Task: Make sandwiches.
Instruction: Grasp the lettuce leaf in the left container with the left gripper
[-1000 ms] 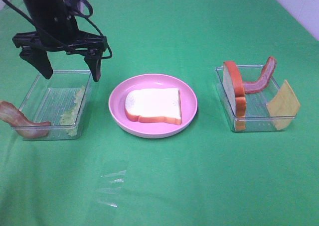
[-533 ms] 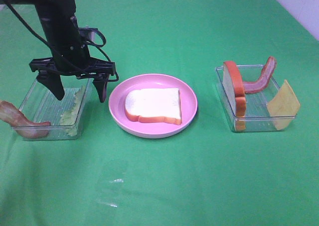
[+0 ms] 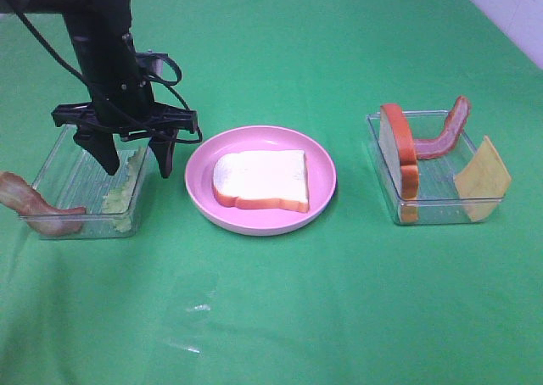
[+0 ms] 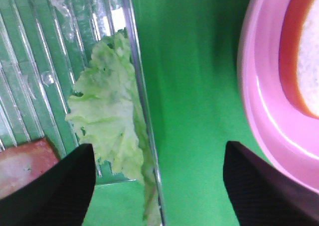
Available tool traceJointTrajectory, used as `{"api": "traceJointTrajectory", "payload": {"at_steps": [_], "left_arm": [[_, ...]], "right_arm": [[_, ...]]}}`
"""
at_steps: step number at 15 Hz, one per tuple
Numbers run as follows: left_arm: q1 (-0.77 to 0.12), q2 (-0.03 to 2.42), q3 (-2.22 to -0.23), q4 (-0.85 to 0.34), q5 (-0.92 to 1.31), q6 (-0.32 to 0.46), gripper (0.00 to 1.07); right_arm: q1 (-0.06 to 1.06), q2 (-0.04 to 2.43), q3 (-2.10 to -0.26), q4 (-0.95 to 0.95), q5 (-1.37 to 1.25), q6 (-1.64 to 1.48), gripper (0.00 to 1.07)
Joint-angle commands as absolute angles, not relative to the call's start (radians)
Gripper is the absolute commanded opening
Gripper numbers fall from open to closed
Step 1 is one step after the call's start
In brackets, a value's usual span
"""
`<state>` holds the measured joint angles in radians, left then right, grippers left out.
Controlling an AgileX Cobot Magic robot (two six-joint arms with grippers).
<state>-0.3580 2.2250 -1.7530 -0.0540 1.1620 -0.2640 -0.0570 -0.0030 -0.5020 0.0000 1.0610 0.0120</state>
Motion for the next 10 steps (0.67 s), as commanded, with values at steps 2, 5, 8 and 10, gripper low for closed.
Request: {"api": "traceJointTrajectory", "payload": {"at_steps": [2, 5, 8, 10], "left_arm": [[-0.363, 2.232, -1.745, -0.058, 1.148, -0.268, 0.64], [-0.363, 2.232, -1.745, -0.074, 1.131, -0.268, 0.62], [-0.363, 2.232, -1.745, -0.089, 1.132, -0.268, 0.31], [-0.363, 2.232, -1.745, -0.089, 1.132, -0.268, 0.14]], "right_arm": [[-0.063, -0.021, -0.5, -0.006, 1.059, 0.014, 0.99], [-0.063, -0.021, -0.5, -0.006, 1.059, 0.014, 0.99], [-0.063, -0.021, -0.5, -0.006, 1.059, 0.014, 0.99], [-0.063, -0.021, -0.5, -0.006, 1.059, 0.014, 0.99]]}}
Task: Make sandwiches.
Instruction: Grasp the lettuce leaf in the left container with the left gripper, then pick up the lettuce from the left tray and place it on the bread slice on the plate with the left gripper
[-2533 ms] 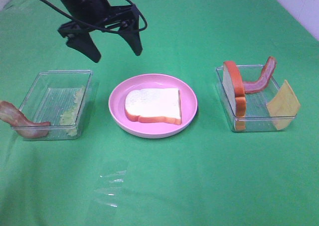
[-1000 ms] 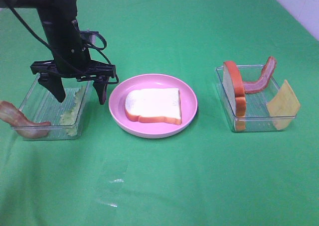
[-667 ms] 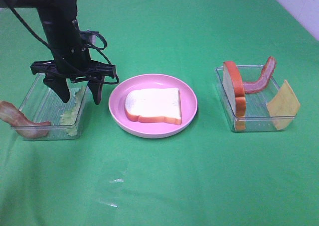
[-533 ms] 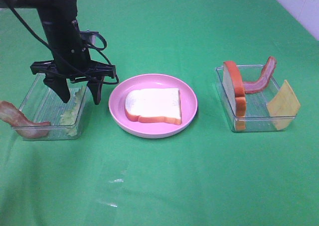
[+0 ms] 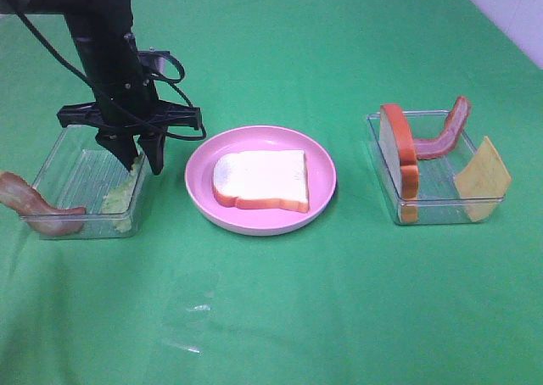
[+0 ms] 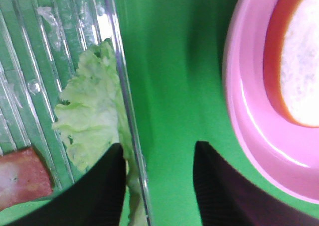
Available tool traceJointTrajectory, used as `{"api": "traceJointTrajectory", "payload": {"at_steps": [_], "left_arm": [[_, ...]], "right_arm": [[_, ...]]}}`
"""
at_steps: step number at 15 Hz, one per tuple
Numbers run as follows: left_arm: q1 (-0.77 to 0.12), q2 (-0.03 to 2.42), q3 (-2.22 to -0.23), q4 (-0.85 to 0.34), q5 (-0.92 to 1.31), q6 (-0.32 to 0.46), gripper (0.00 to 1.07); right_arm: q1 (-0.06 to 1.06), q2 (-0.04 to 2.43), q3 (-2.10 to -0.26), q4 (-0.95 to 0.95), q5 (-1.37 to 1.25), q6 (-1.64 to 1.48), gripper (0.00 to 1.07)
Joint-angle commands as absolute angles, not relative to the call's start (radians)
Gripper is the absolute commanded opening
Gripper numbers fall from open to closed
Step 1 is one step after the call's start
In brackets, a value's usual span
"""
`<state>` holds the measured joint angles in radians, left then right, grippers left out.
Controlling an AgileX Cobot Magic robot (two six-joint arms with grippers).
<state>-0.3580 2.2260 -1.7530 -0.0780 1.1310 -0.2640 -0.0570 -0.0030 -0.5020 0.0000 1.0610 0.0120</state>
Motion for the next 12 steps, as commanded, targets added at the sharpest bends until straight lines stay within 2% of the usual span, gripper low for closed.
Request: {"api": "traceJointTrajectory", "payload": {"at_steps": [1, 3, 12], "left_arm": [[-0.363, 2.232, -1.745, -0.089, 1.132, -0.268, 0.11], [-0.363, 2.232, -1.745, -0.089, 1.137, -0.268, 0.0], [-0.363, 2.185, -1.748, -0.05, 1.177, -0.268, 0.0]], "right_arm": [[-0.063, -0.021, -0.5, -0.006, 1.059, 0.014, 0.99], [-0.063, -0.021, -0.5, -0.006, 1.059, 0.014, 0.99], [-0.063, -0.021, -0.5, -0.006, 1.059, 0.014, 0.99]]}}
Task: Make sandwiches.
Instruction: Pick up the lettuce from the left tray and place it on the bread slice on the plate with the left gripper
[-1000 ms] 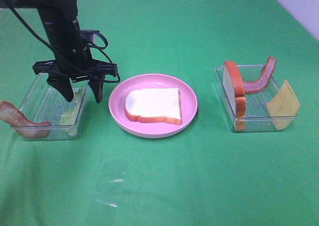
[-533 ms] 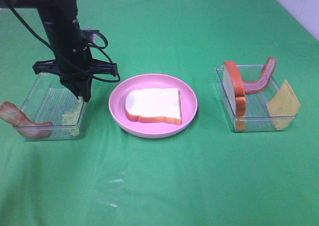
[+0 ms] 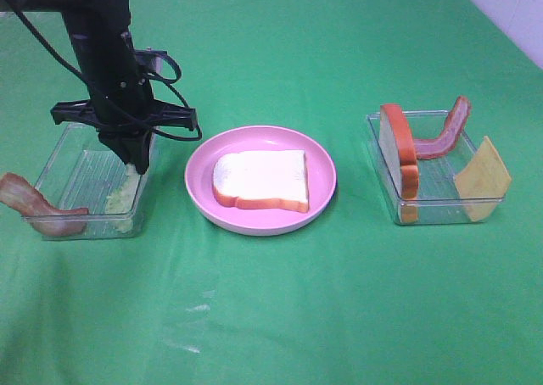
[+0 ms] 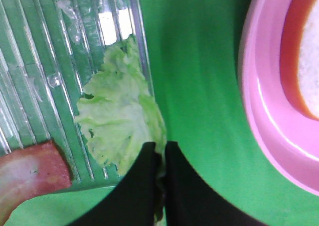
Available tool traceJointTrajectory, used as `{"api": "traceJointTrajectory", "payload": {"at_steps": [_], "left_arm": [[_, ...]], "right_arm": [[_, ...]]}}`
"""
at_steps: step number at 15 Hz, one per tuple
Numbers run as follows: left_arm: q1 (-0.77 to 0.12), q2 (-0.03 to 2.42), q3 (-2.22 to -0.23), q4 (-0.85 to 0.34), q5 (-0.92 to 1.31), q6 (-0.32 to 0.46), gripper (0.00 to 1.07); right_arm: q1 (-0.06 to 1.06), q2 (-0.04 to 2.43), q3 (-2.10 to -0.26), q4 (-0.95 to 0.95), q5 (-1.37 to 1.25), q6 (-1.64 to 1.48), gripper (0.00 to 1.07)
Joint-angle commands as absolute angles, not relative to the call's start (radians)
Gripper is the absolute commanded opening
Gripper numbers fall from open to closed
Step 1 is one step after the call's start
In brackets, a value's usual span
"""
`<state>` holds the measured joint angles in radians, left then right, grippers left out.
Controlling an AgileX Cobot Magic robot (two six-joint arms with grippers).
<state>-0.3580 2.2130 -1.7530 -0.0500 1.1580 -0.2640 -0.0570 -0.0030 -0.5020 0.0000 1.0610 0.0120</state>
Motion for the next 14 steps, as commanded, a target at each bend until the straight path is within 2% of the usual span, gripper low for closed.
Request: {"api": "traceJointTrajectory", "payload": {"at_steps": [1, 5, 6, 9, 11, 14], "left_arm": [[-0.363, 2.167, -1.749, -0.047, 1.184, -0.268, 0.0], [-0.363, 2.073, -1.766, -0.06, 1.189, -0.265, 0.0], [-0.363, 2.034, -1.792, -0.103, 1.183, -0.246, 0.0], [-0.37, 2.027, -1.867, -0.296, 1.171, -0.158, 0.0], [-0.407, 2.075, -1.898, -0.514, 1.087, -0.042, 0.0], [-0.46, 2.143, -1.898, -0.624, 1.014, 0.051, 0.0]], "right_arm": [[-0.063, -0.021, -0.5, -0.006, 1.059, 0.014, 0.99], [-0.063, -0.021, -0.5, -0.006, 1.059, 0.014, 0.99], [-0.063, -0.021, -0.5, -0.006, 1.059, 0.014, 0.99], [-0.063, -0.021, -0.5, -0.006, 1.059, 0.014, 0.99], [-0.063, -0.021, -0.5, -0.006, 1.059, 0.014, 0.99], [-0.063, -0.021, -0.5, -0.006, 1.059, 0.014, 0.99]]}}
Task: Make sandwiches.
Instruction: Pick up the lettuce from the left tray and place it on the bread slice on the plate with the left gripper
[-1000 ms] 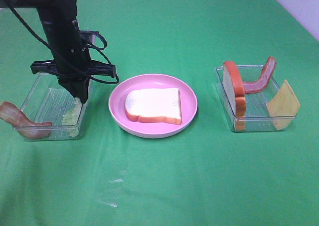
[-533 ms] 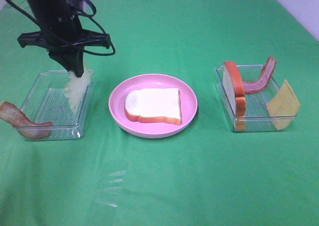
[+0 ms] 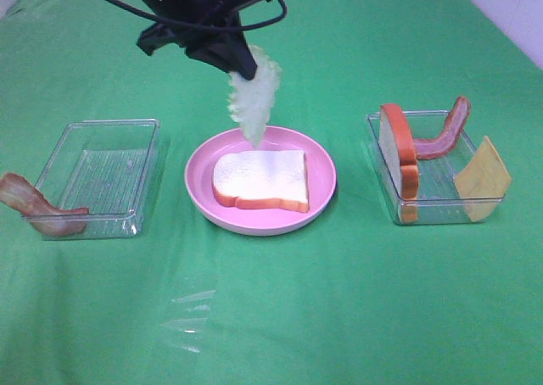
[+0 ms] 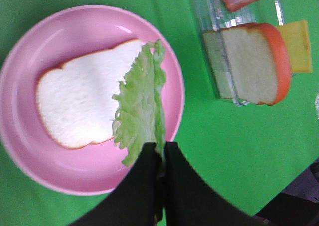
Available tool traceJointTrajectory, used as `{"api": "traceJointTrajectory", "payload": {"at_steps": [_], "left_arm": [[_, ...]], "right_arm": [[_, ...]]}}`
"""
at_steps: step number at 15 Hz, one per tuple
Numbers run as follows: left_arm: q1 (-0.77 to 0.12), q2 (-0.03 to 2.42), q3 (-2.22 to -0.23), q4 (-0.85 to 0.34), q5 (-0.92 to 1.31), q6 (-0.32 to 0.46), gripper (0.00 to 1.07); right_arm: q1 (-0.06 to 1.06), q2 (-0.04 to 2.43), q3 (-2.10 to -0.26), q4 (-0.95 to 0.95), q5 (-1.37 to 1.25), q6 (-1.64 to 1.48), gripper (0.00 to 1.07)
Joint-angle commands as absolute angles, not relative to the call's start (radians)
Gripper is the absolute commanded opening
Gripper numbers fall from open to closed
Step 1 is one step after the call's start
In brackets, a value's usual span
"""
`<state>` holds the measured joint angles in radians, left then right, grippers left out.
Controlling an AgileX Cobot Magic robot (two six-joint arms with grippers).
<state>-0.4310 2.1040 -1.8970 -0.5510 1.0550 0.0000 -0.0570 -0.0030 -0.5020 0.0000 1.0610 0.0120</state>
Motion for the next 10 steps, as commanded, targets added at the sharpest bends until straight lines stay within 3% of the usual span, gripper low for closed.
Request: {"api": "traceJointTrajectory", "payload": {"at_steps": [1, 4, 5, 8, 10], "left_arm": [[-0.474, 2.177, -1.898, -0.663, 0.991, 0.079, 0.0], [-0.498, 2.25, -1.898, -0.762, 0.941, 0.138, 0.0], [-0.504, 2.297, -1.898, -0.824, 0.928, 0.192, 0.0], [-0.503, 2.33, -1.898, -0.828, 0.916, 0.195, 0.0], [-0.499, 2.337, -1.898, -0.757, 0.915, 0.193, 0.0]], "right_arm": [[-0.063, -0.021, -0.5, -0.006, 1.059, 0.014, 0.99], [-0.063, -0.021, -0.5, -0.006, 1.059, 0.014, 0.99], [-0.063, -0.021, -0.5, -0.006, 1.059, 0.014, 0.99], [-0.063, -0.021, -0.5, -0.006, 1.059, 0.014, 0.99], [-0.063, -0.021, -0.5, -0.006, 1.059, 0.014, 0.99]]}}
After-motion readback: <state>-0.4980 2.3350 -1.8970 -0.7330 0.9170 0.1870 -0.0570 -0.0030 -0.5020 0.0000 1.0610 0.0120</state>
